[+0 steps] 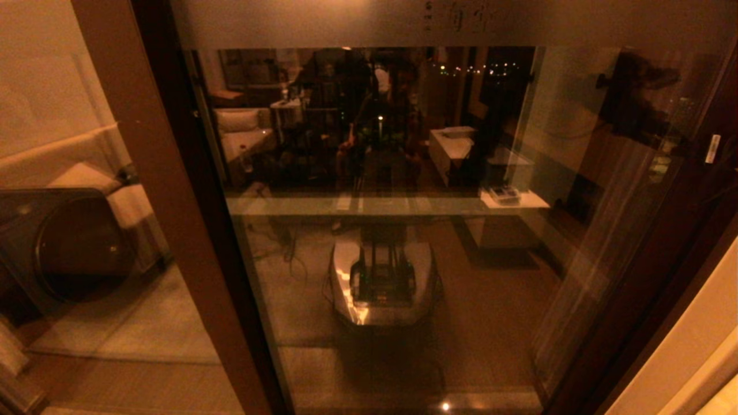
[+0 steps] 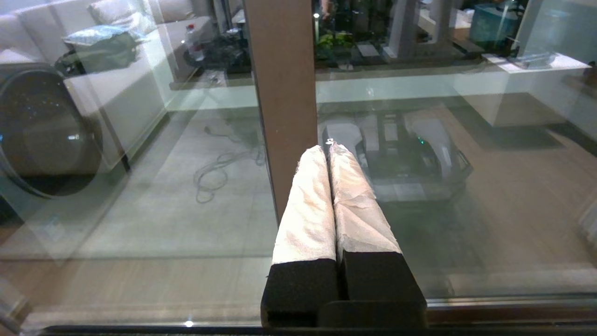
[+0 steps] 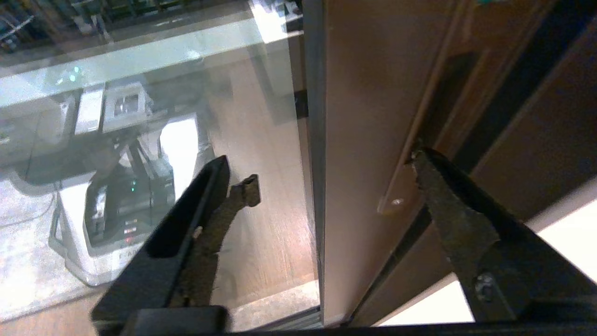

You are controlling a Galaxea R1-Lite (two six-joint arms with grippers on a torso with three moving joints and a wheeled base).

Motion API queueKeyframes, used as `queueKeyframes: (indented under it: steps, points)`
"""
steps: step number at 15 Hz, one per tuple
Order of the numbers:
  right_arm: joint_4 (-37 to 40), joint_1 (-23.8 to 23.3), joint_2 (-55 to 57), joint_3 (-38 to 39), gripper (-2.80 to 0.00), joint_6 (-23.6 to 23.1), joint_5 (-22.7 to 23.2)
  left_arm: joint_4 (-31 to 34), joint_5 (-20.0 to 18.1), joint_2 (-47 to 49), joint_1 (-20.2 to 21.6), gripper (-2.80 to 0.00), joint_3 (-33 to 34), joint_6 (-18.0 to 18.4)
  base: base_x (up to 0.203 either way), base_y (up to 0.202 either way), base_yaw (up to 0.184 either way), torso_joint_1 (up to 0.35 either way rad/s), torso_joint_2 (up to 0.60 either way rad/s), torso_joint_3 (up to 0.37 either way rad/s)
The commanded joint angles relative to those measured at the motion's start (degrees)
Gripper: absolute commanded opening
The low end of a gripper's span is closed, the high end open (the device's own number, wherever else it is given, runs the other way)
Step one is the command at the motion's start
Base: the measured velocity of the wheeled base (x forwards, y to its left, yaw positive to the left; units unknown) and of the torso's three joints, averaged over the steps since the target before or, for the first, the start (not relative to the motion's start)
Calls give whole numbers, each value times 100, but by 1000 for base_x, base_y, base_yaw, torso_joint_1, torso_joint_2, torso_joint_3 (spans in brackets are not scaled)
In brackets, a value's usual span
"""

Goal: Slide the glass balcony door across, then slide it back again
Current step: Close the slid door

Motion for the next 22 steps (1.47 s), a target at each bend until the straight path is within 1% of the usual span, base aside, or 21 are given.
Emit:
queueKeyframes:
  steps: [1, 4, 7, 9, 16, 22]
  points:
    - [-4, -2, 243, -144, 0, 1, 10, -5, 1, 7, 0, -280, 176, 0, 0, 0, 0, 0, 0, 0]
    - [-4, -73, 349, -291, 0, -20, 16, -5, 1, 7, 0, -280, 176, 0, 0, 0, 0, 0, 0, 0]
    - [5, -145, 369, -292, 0, -48, 267, -5, 1, 7, 0, -280, 176, 0, 0, 0, 0, 0, 0, 0]
    - [13, -143, 413, -292, 0, -48, 327, -5, 1, 7, 0, -280, 169, 0, 0, 0, 0, 0, 0, 0]
    - [31, -107, 614, -477, 0, -14, 345, -5, 1, 7, 0, -280, 176, 0, 0, 0, 0, 0, 0, 0]
    - [48, 24, 694, -520, 0, 22, 337, -5, 1, 7, 0, -280, 176, 0, 0, 0, 0, 0, 0, 0]
